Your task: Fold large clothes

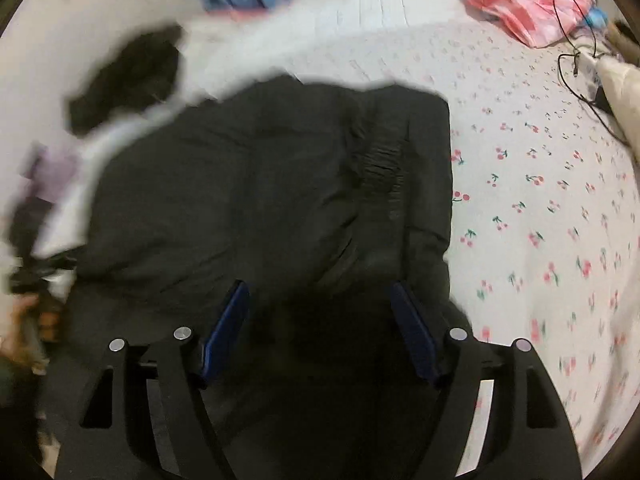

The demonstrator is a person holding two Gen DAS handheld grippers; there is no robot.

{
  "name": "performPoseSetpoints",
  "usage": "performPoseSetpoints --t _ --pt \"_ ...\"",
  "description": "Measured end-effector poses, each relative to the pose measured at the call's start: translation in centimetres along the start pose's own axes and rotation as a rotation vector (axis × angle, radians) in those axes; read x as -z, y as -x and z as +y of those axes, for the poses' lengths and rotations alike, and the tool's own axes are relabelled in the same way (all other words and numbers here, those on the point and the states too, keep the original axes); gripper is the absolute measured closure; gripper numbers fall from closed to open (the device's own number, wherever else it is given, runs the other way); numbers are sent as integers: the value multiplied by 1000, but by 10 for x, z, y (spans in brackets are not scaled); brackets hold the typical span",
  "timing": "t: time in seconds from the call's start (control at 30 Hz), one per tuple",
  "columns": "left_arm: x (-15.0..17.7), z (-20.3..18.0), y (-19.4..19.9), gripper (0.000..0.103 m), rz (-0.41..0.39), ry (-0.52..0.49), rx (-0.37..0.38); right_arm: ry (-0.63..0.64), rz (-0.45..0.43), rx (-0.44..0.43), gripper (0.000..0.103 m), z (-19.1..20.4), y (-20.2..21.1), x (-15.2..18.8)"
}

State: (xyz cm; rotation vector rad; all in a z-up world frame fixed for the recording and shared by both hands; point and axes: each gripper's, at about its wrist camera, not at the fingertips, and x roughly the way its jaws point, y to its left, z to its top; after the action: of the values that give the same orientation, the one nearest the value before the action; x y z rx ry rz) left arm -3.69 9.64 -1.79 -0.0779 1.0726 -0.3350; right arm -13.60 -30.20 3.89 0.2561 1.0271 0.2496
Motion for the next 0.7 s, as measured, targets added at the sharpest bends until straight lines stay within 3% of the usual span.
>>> performPoseSetpoints --t 0.13,0.27,0.43,0.7 --pt "34 21 56 7 16 -38 93 -3 58 -108 25 -16 62 47" --pt "85 66 90 7 50 44 199 -111 147 -275 24 -46 95 113" --pt "151 105 114 7 81 122 247 -227 206 -368 24 -71 101 180" --pt "224 123 107 7 196 251 525 -381 227 -633 21 -90 87 221"
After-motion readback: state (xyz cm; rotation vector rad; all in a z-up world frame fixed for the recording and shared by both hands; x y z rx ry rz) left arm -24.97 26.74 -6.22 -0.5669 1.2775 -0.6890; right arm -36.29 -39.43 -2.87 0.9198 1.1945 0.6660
